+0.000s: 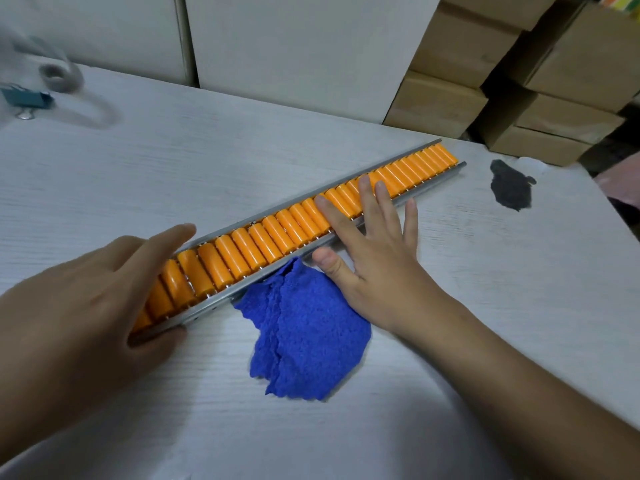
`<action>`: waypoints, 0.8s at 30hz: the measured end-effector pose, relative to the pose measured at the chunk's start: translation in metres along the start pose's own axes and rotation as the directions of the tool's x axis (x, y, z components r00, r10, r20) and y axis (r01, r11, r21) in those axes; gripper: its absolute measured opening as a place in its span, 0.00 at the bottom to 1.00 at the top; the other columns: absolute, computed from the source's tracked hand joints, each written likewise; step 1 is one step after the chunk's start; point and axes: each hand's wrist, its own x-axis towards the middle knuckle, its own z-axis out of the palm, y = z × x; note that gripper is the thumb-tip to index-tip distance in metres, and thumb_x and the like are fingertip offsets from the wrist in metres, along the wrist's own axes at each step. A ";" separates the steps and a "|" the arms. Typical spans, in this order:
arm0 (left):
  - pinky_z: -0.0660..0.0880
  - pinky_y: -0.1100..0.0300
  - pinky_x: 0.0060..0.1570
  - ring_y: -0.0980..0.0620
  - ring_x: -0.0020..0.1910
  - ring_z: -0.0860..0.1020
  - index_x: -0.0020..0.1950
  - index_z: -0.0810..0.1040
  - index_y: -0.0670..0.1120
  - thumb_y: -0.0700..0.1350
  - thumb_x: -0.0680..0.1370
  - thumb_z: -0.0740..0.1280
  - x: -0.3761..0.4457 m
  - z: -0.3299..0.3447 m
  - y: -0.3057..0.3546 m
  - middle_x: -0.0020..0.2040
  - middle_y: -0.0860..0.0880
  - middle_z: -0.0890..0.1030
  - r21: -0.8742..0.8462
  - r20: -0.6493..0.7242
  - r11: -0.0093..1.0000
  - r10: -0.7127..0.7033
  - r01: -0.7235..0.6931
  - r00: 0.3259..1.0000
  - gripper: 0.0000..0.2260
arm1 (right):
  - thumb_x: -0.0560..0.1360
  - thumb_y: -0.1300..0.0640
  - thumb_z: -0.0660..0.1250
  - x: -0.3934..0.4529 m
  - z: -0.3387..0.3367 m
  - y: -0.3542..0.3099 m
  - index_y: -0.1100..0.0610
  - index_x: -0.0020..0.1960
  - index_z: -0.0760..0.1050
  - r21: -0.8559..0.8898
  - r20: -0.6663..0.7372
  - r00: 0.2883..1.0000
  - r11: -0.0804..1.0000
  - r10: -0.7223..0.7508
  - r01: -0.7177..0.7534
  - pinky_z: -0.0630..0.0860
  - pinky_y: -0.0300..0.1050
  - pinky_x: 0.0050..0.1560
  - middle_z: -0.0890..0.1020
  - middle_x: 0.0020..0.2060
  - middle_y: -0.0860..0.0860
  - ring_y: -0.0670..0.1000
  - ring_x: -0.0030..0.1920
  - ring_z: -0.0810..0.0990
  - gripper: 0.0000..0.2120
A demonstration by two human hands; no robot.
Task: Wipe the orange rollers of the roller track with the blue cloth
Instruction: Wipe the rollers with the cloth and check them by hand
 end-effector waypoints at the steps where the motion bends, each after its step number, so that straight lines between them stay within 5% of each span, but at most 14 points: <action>1: 0.77 0.40 0.40 0.37 0.44 0.79 0.74 0.56 0.62 0.61 0.61 0.62 0.004 -0.001 0.006 0.51 0.47 0.77 0.034 0.008 0.999 0.014 -0.015 1.000 0.40 | 0.72 0.30 0.36 0.000 0.000 -0.001 0.37 0.75 0.41 0.002 0.003 1.000 1.000 -0.004 0.004 0.23 0.55 0.67 0.34 0.76 0.53 0.49 0.72 0.25 0.33; 6: 0.76 0.50 0.37 0.40 0.43 0.81 0.71 0.64 0.46 0.65 0.67 0.57 0.043 0.003 0.049 0.53 0.43 0.80 0.233 -0.015 0.963 0.139 -0.131 0.990 0.37 | 0.73 0.30 0.37 0.001 0.003 -0.001 0.37 0.75 0.40 0.013 -0.007 1.000 1.000 -0.010 0.010 0.23 0.54 0.67 0.34 0.76 0.53 0.49 0.72 0.25 0.32; 13: 0.69 0.55 0.37 0.47 0.45 0.77 0.73 0.55 0.48 0.64 0.72 0.53 0.100 0.018 0.078 0.50 0.48 0.77 0.246 -0.069 0.950 0.215 -0.192 0.974 0.34 | 0.75 0.32 0.38 0.005 0.001 0.009 0.38 0.76 0.46 0.031 -0.062 0.998 0.999 -0.009 0.011 0.25 0.56 0.68 0.36 0.77 0.53 0.50 0.73 0.28 0.30; 24: 0.68 0.55 0.34 0.46 0.42 0.76 0.71 0.57 0.48 0.57 0.73 0.64 0.115 0.033 0.086 0.48 0.47 0.76 0.206 -0.080 0.967 0.166 -0.147 0.983 0.31 | 0.72 0.29 0.35 0.010 -0.001 0.030 0.37 0.75 0.42 0.032 -0.047 0.998 0.999 0.031 -0.029 0.24 0.57 0.67 0.35 0.76 0.53 0.50 0.73 0.27 0.33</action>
